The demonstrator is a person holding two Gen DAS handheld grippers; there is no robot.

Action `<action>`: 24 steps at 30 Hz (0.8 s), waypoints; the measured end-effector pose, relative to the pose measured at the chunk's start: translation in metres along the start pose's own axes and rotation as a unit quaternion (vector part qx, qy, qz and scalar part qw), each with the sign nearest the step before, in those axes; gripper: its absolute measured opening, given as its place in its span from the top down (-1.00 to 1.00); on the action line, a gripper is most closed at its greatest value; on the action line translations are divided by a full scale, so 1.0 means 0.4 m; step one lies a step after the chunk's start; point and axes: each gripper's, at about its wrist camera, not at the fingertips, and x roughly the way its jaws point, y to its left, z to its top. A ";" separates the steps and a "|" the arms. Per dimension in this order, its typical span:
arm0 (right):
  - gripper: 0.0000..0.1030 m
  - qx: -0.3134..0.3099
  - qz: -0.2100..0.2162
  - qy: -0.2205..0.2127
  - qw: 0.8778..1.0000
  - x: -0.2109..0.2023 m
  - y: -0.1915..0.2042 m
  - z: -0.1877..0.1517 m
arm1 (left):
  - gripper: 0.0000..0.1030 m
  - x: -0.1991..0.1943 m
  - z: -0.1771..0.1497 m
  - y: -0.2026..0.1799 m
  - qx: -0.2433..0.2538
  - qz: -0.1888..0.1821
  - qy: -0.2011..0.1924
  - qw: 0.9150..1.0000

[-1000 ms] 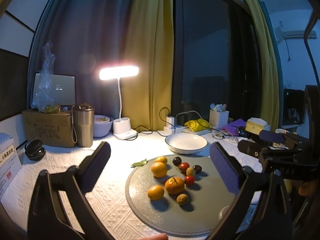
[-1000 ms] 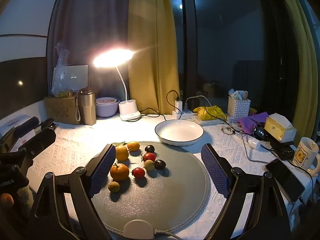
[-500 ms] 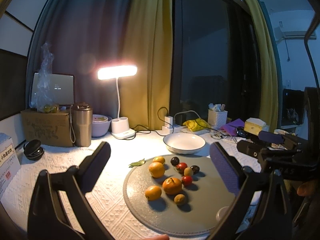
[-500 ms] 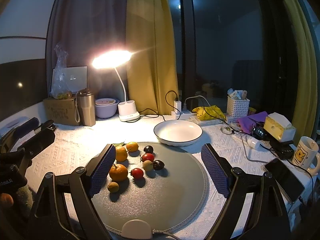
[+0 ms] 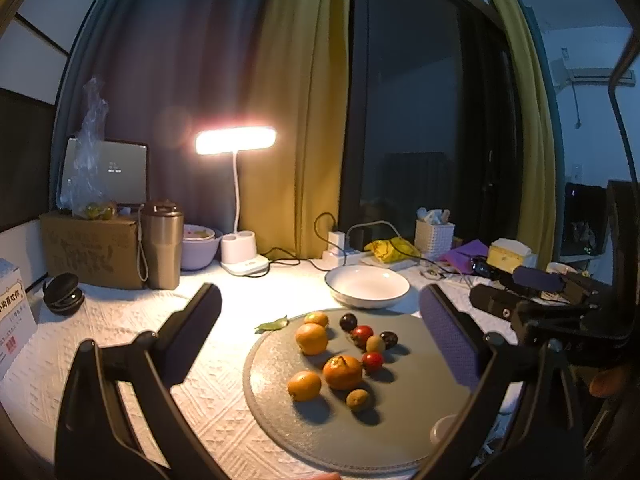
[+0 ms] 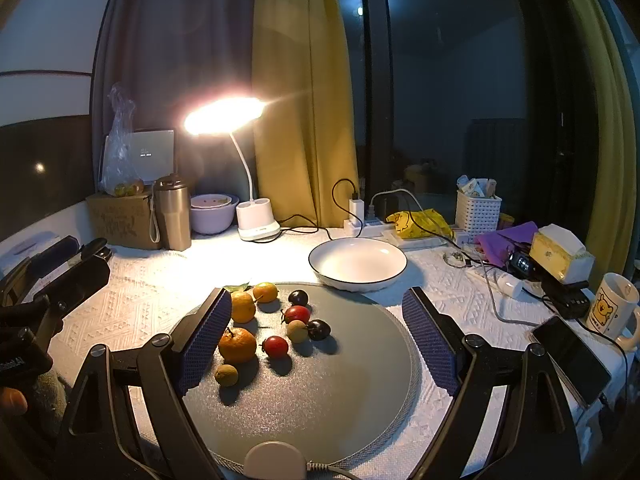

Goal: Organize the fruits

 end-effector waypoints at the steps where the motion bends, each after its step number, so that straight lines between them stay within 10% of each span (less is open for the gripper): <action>1: -0.74 0.000 0.000 0.001 1.000 0.001 0.000 0.000 | -0.94 0.000 0.000 0.000 0.000 -0.001 0.001 1.000; 24: -0.74 -0.001 0.001 0.000 1.000 0.002 0.001 0.000 | -0.94 -0.008 -0.003 0.004 -0.006 -0.007 0.002 1.000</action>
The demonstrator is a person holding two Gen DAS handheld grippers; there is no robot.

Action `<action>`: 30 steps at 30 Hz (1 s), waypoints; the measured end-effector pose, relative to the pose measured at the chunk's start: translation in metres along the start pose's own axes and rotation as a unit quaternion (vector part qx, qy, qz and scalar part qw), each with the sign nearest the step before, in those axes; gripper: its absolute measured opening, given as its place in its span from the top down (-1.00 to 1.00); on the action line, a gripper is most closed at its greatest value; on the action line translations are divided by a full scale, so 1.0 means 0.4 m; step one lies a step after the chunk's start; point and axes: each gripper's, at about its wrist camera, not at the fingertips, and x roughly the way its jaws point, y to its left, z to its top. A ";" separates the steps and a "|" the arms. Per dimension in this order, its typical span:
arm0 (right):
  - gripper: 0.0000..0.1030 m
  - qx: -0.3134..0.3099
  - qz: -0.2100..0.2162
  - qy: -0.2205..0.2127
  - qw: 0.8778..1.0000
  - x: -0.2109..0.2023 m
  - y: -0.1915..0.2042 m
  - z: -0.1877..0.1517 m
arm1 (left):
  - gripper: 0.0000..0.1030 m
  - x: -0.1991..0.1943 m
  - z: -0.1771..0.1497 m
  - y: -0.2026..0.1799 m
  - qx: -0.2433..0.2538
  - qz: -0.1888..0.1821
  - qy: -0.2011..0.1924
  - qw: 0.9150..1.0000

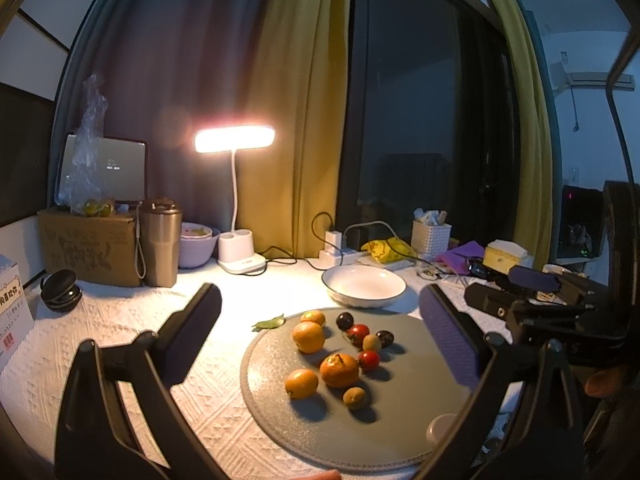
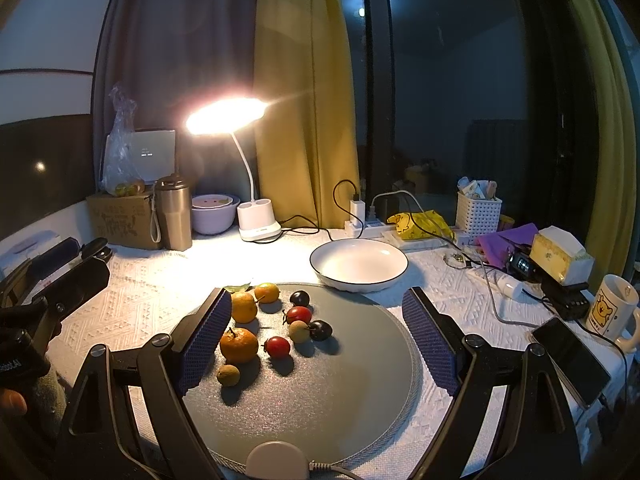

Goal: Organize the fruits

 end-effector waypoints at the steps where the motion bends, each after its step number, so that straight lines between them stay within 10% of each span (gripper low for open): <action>1: -0.74 0.000 0.000 0.000 1.000 0.001 0.000 -0.001 | -0.94 0.000 -0.001 0.001 -0.001 0.000 0.001 1.000; 30: -0.63 0.003 0.049 0.125 0.991 0.182 0.067 -0.110 | -0.92 0.171 -0.145 0.070 -0.006 -0.006 0.160 0.987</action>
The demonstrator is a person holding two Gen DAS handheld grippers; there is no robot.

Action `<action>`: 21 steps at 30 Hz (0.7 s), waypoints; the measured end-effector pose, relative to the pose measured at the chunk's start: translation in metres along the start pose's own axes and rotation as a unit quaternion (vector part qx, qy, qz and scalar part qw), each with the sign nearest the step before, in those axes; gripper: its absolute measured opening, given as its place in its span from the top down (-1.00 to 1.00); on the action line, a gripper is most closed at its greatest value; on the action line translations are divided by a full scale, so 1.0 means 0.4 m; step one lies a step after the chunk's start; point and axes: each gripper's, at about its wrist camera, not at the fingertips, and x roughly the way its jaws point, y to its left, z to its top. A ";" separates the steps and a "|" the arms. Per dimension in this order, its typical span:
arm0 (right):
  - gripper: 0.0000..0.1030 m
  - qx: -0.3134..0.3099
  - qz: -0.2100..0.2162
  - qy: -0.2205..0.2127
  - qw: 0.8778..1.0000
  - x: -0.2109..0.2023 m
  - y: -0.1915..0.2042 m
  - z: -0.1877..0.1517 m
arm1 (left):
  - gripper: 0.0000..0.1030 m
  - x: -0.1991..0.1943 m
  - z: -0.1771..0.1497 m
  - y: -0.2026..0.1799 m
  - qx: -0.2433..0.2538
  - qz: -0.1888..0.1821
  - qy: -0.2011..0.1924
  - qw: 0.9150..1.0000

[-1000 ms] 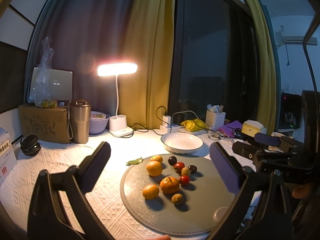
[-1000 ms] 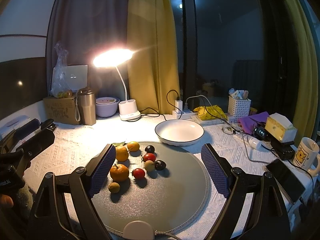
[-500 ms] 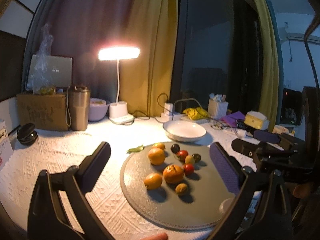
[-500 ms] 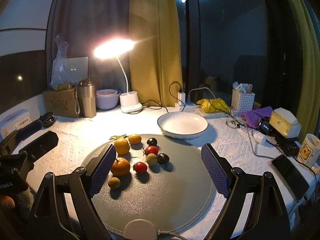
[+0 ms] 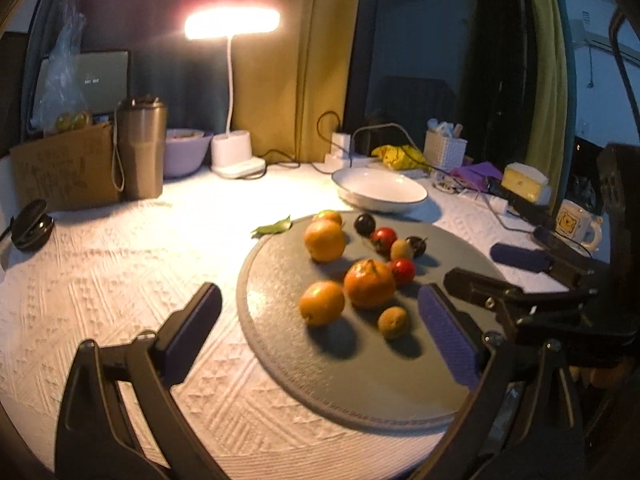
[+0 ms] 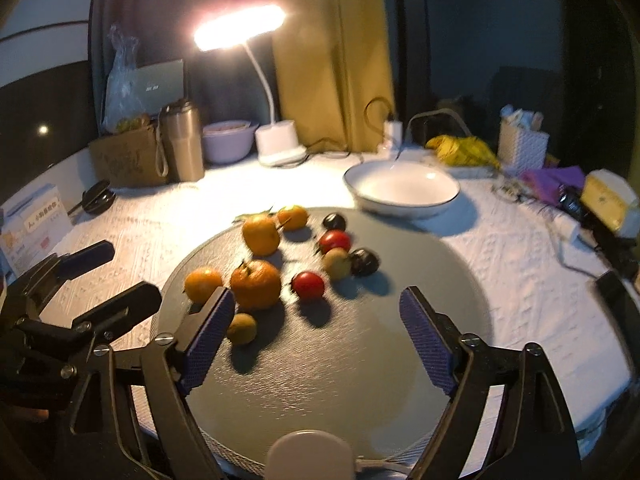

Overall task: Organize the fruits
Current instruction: 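Grasp an orange with the left gripper while the right gripper grasps the small brown fruit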

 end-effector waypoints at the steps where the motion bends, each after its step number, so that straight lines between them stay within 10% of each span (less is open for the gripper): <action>1: -0.58 0.001 0.006 0.011 1.000 0.013 0.007 -0.004 | -0.91 0.004 -0.002 0.010 -0.001 0.001 0.006 1.000; 21: 0.47 -0.046 0.088 0.094 0.991 0.127 0.090 -0.032 | -0.30 0.130 0.004 0.038 0.000 -0.043 0.119 0.992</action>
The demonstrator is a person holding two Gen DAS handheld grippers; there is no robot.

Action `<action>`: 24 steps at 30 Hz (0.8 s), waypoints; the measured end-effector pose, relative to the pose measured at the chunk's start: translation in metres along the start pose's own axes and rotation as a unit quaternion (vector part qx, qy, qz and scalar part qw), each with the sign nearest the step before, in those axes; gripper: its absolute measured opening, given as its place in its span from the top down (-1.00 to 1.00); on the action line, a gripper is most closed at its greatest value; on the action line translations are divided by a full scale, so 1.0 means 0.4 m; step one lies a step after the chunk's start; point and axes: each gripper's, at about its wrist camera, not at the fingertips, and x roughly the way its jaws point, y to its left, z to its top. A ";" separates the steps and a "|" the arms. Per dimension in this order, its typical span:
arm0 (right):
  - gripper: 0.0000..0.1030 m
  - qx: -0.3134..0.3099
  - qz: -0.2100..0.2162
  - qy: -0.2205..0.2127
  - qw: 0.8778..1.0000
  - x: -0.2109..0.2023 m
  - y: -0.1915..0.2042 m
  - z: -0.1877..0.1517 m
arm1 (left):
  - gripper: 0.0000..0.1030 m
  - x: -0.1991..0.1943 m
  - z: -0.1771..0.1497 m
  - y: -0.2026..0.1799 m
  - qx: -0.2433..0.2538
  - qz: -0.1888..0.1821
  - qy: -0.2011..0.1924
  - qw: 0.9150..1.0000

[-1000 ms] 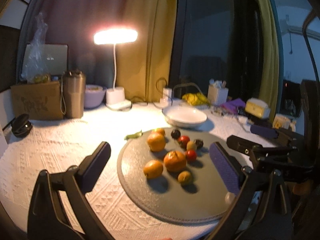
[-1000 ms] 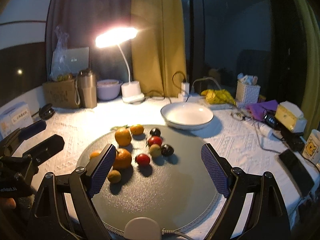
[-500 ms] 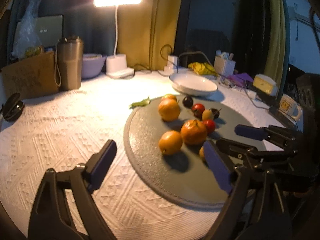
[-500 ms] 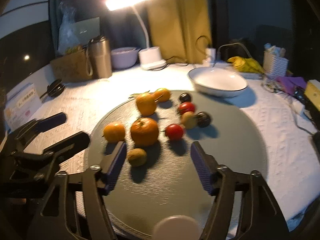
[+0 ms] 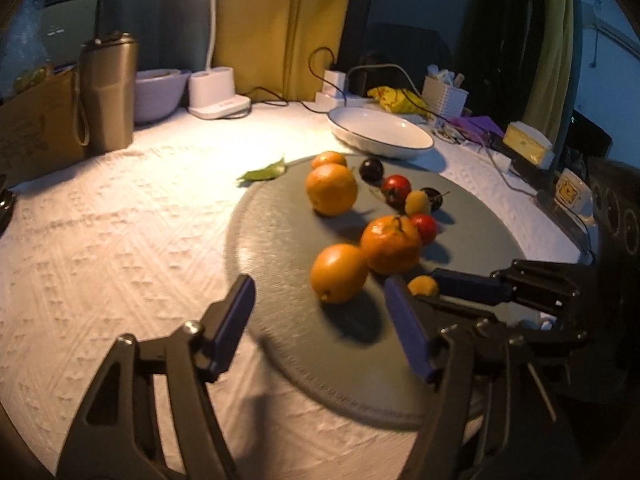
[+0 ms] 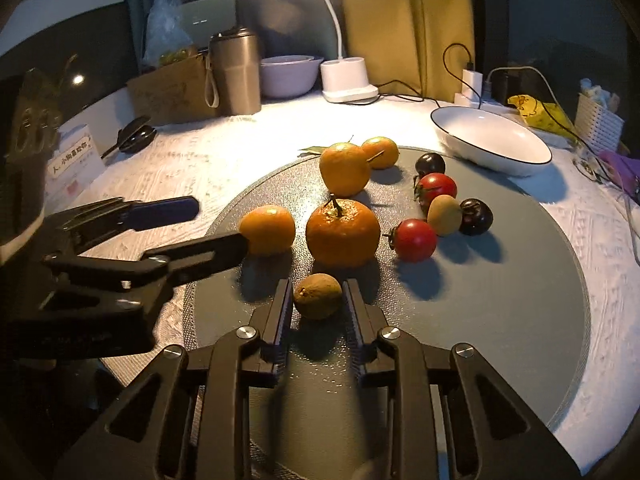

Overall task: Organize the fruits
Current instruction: 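Grasp an orange with the left gripper while the right gripper grasps the small brown fruit, then carry both fruits to the white bowl and open both grippers to drop them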

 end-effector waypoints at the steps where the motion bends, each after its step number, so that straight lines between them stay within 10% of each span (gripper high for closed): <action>1: 0.47 -0.003 0.001 0.001 1.000 -0.001 -0.005 0.000 | -0.28 0.008 0.004 -0.010 0.005 -0.002 0.003 1.000; 24: 0.47 0.035 -0.032 -0.043 0.998 -0.081 -0.181 0.078 | 0.31 0.068 0.054 -0.042 0.016 0.015 0.055 0.998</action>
